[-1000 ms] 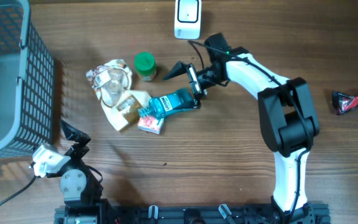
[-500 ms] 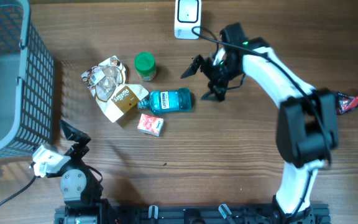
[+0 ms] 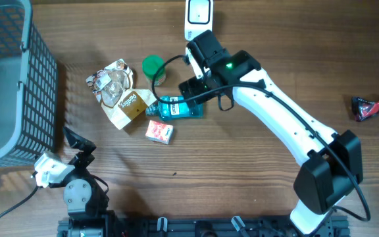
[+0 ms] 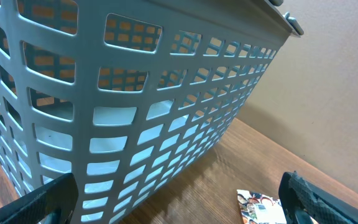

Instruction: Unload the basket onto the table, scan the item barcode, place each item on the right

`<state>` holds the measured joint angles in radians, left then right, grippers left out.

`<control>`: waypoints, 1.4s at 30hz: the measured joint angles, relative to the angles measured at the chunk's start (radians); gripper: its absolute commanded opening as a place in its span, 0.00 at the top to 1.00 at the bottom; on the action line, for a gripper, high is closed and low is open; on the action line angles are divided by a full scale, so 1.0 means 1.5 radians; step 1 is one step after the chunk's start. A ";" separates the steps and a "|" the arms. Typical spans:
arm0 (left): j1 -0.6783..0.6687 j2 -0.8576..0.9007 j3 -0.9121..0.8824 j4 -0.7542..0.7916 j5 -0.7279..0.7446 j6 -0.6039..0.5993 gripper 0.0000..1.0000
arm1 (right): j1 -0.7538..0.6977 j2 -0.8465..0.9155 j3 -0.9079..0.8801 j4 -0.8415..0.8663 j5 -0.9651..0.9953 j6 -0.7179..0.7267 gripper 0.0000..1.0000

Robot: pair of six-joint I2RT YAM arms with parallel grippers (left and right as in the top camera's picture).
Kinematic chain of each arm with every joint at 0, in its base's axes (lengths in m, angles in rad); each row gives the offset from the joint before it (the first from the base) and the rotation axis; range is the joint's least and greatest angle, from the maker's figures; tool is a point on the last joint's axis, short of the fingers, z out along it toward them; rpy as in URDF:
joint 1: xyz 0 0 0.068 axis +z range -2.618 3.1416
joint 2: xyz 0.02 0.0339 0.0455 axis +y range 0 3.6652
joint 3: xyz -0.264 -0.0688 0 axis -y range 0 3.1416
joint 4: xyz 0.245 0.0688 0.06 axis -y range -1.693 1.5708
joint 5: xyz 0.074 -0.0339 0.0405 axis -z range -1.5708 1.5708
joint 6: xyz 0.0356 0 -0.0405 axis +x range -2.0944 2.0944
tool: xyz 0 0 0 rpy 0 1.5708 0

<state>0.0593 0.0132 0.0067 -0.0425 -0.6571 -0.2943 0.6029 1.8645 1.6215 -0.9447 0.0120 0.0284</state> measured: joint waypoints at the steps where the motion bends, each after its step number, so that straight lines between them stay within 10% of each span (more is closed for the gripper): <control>1: 0.000 0.000 0.000 0.000 0.000 0.000 0.00 | -0.002 0.002 0.000 0.003 0.008 -0.046 0.00; 10: 0.000 0.000 0.000 0.000 0.000 0.000 0.00 | 0.036 0.008 0.000 0.012 -0.003 -0.230 0.00; 42: 0.000 0.000 0.000 0.000 0.000 0.000 0.00 | 0.181 0.273 0.109 0.211 -0.007 -0.353 0.07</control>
<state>0.0589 0.0132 0.0067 -0.0425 -0.6571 -0.2943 0.8742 2.2745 1.7851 -0.6289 0.0013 -0.5011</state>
